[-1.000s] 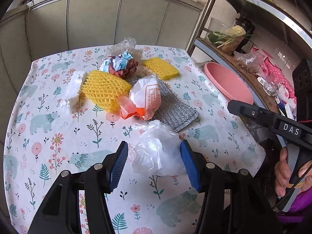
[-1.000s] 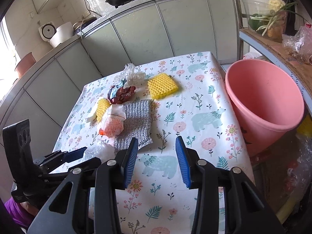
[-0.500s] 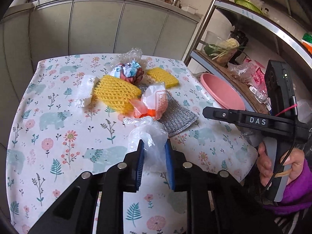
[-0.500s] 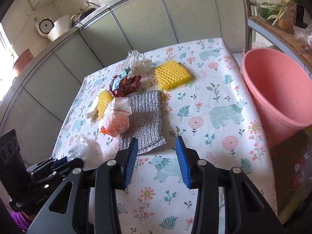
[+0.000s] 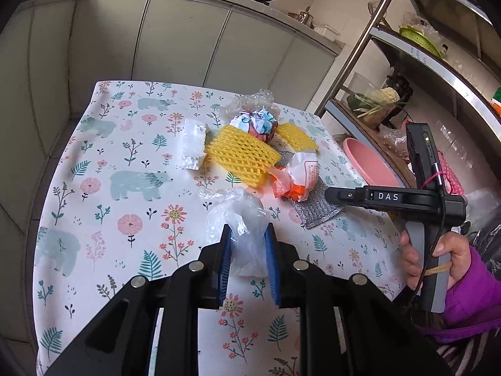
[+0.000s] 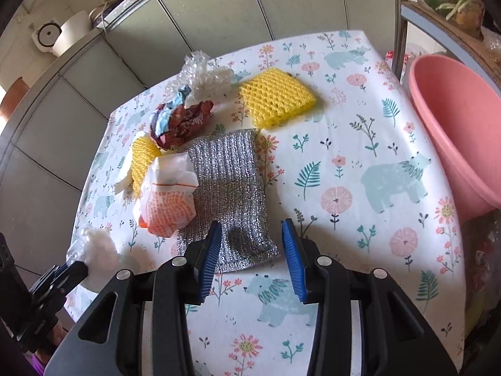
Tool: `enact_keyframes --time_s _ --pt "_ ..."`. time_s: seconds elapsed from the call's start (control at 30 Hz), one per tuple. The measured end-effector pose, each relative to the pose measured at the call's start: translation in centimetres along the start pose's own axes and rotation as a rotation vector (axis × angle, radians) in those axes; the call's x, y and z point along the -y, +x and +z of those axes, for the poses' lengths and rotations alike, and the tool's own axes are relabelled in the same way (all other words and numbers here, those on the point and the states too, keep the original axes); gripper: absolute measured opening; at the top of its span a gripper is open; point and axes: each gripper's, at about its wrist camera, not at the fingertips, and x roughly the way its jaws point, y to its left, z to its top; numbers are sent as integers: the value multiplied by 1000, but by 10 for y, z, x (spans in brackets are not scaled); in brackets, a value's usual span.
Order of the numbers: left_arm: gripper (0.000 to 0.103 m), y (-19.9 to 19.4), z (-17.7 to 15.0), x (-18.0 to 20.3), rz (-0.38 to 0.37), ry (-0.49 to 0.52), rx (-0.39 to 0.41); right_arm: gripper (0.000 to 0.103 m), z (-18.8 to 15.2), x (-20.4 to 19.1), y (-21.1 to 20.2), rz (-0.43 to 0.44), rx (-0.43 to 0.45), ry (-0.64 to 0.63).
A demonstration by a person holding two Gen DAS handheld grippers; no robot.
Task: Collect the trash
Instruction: 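Grasp the clear plastic bag with the left tool while the right tool grasps the grey mesh scrubber, then carry the plastic bag and grey scrubber over the pink bucket with both tools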
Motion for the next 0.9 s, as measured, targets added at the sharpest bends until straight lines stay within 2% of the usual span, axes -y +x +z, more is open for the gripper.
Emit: enact_keyframes --time_s 0.13,0.17,0.23,0.27,0.63,0.9 --pt "20 -6 2 -8 -9 -9 22 41 0 -1 1 -13 25 2" --pt "20 -6 1 -10 -7 -14 23 35 0 -1 1 -10 24 4" --pt "20 -8 0 -11 -8 -23 21 11 0 -3 -1 7 13 -6" --pt "20 -9 -1 -11 -4 -23 19 9 0 -3 -3 8 20 -9" --pt "20 -37 -3 7 13 6 81 7 -25 6 -89 -44 228 -76" --pt "20 -66 -9 32 37 36 146 7 -35 4 -129 -10 312 -119"
